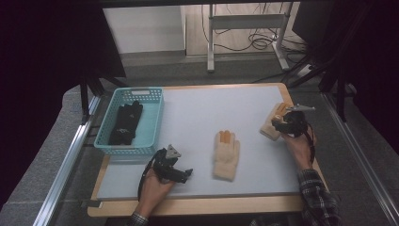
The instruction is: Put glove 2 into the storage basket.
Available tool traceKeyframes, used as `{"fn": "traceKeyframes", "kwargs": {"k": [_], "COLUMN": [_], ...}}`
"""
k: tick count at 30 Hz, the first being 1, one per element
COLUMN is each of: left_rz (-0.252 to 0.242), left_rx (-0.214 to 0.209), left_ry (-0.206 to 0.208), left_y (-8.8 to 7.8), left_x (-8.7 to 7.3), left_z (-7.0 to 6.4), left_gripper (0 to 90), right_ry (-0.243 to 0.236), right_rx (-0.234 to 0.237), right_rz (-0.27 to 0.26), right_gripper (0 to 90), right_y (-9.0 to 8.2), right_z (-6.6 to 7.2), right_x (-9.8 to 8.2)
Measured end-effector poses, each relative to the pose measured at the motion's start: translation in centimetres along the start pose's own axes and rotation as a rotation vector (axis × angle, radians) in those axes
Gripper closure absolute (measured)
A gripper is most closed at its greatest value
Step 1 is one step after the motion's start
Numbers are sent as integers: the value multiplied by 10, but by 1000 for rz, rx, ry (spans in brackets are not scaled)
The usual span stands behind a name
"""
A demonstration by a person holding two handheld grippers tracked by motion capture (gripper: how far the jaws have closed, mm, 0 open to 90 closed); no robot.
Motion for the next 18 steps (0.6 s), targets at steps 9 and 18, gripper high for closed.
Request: {"fn": "traceKeyframes", "kwargs": {"k": [9,18], "left_rz": [0,0], "left_rx": [-1,0], "left_ry": [-1,0], "left_y": [0,0], "left_x": [0,0], "left_z": [0,0], "left_gripper": [11,11], "right_ry": [14,21], "right_rx": [-27,-23], "right_rz": [43,65], "right_gripper": [374,562], "right_y": [34,39], "right_z": [-13,-9], "right_x": [2,0]}}
Point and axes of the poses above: each handheld gripper's, and its own axes: y roughly forward along the jaws, x roughly out of its top, z roughly to its left, the point moved 1 cm from there along y, roughly forward along the jaws, and after that the axes turned 9 degrees about -y, right-handed, at the moved point
